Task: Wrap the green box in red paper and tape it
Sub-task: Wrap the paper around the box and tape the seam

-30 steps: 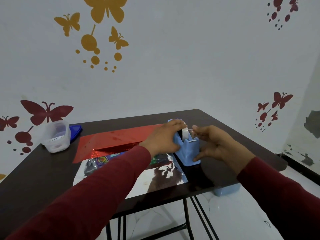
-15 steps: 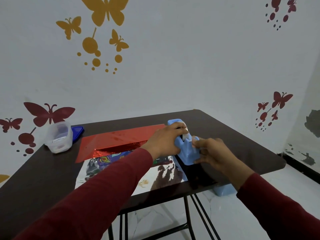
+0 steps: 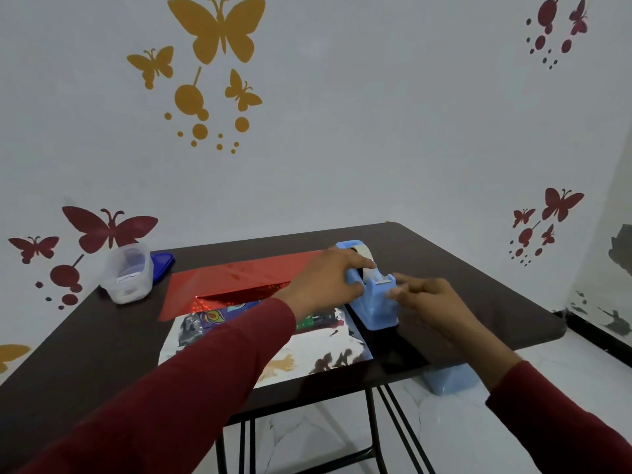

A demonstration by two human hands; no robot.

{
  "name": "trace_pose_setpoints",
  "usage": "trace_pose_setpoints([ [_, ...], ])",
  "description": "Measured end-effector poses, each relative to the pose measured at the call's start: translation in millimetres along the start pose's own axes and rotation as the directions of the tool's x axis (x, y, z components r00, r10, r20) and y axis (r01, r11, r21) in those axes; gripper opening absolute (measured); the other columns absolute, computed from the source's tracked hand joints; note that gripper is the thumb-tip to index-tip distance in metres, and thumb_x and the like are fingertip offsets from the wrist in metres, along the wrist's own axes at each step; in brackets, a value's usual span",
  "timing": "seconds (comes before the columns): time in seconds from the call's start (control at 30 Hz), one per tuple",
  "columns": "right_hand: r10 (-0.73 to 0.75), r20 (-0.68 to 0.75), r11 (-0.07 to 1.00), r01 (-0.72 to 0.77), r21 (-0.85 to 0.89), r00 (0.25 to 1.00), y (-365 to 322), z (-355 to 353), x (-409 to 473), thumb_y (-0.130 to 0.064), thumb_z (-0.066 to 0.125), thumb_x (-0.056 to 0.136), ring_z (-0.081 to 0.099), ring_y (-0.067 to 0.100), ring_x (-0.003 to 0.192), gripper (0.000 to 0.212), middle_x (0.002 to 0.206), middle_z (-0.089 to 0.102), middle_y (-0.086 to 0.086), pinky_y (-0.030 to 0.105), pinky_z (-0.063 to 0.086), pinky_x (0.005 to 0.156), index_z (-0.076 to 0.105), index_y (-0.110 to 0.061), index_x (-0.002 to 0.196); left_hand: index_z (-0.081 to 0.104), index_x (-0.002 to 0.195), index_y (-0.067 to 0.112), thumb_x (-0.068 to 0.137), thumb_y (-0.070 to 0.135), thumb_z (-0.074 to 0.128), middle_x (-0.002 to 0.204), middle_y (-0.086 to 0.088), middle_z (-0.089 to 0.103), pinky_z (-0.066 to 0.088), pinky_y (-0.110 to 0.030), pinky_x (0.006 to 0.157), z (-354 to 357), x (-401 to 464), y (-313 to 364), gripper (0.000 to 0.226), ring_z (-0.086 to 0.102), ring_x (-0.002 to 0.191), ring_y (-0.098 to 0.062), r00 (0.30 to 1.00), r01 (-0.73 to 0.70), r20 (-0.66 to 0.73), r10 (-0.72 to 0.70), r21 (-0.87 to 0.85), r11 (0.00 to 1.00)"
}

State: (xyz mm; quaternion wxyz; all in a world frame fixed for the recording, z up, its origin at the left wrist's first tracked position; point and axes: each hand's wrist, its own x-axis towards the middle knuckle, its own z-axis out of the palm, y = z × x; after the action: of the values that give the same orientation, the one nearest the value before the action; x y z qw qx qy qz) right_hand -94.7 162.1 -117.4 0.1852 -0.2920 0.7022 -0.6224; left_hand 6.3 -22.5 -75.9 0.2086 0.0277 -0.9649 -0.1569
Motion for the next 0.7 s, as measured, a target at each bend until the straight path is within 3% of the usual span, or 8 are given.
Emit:
trace_pose_setpoints([
  [0.07,-0.107,-0.064,0.987,0.099,-0.123,0.992,-8.8,-0.8,-7.5,-0.013,0.073,0.094,0.06,0.002,0.119,0.017,0.133,0.062,-0.017,0.036,0.047,0.105,0.081,-0.009,0.08,0.075,0.124,0.026,0.092,0.023,0.072,0.118,0.014,0.073,0.05,-0.018,0.089,-7.0,-5.3,7.3,0.032,0.065,0.108,0.0,0.998,0.056,-0.02,-0.062,-0.226,0.972],
  [0.13,-0.219,-0.067,0.964,0.205,-0.171,0.974,-18.7,3.3,-15.1,-0.016,0.074,0.094,0.057,-0.002,0.123,0.012,0.137,0.06,-0.017,0.029,0.045,0.105,0.084,-0.017,0.087,0.077,0.119,0.025,0.092,0.029,0.076,0.111,0.015,0.076,0.049,-0.01,0.087,-17.1,-10.5,15.7,0.027,0.066,0.102,0.006,0.998,0.047,-0.017,-0.057,-0.36,0.932],
  [0.27,-0.324,-0.044,0.911,0.299,-0.283,0.945,-33.2,21.4,-18.0,-0.017,0.073,0.095,0.058,0.008,0.13,0.011,0.143,0.062,-0.013,0.032,0.044,0.111,0.083,-0.017,0.095,0.082,0.109,0.022,0.088,0.028,0.082,0.092,0.009,0.078,0.052,-0.017,0.075,-37.6,-20.6,23.6,0.022,0.07,0.08,0.002,0.998,-0.022,-0.057,0.006,-0.295,0.955],
  [0.33,-0.295,-0.021,0.914,0.276,-0.296,0.955,-41.1,33.1,-16.0,-0.021,0.073,0.095,0.059,0.009,0.129,0.011,0.141,0.064,-0.012,0.03,0.043,0.111,0.084,-0.017,0.096,0.083,0.102,0.019,0.086,0.02,0.084,0.083,0.01,0.077,0.046,-0.011,0.068,-46.4,-26.5,19.7,0.016,0.065,0.066,0.008,0.994,-0.035,-0.106,0.005,-0.28,0.959],
  [0.4,-0.178,0.008,0.971,0.177,-0.158,0.984,-48.3,43.7,-13.3,-0.021,0.075,0.094,0.064,0.012,0.122,0.012,0.132,0.07,-0.008,0.036,0.047,0.111,0.083,-0.014,0.1,0.084,0.098,0.019,0.084,0.016,0.084,0.08,0.01,0.077,0.043,-0.007,0.064,-55.3,-34.9,15.8,0.014,0.061,0.062,0.007,0.989,-0.039,-0.149,0.003,-0.244,0.969],
  [0.5,0.019,0.131,0.984,-0.042,0.173,0.991,-60.1,59.2,-12.3,-0.014,0.075,0.093,0.071,0.019,0.11,0.017,0.115,0.077,0.006,0.036,0.057,0.097,0.079,-0.004,0.106,0.084,0.099,0.017,0.085,0.015,0.084,0.077,0.01,0.075,0.042,-0.006,0.062,-69.0,-50.2,8.3,0.014,0.06,0.061,0.006,0.979,-0.042,-0.202,0.004,-0.185,0.982],
  [0.7,0.022,0.183,0.957,-0.074,0.281,0.983,-66.8,109.4,-10.9,-0.01,0.071,0.096,0.078,0.018,0.091,0.008,0.096,0.08,0.013,0.029,0.063,0.08,0.078,-0.011,0.1,0.082,0.102,0.019,0.087,0.017,0.081,0.073,0.022,0.067,0.041,-0.004,0.065,-90.5,-75.9,-20.9,0.014,0.059,0.066,0.008,0.964,0.049,-0.255,-0.074,-0.105,0.993],
])
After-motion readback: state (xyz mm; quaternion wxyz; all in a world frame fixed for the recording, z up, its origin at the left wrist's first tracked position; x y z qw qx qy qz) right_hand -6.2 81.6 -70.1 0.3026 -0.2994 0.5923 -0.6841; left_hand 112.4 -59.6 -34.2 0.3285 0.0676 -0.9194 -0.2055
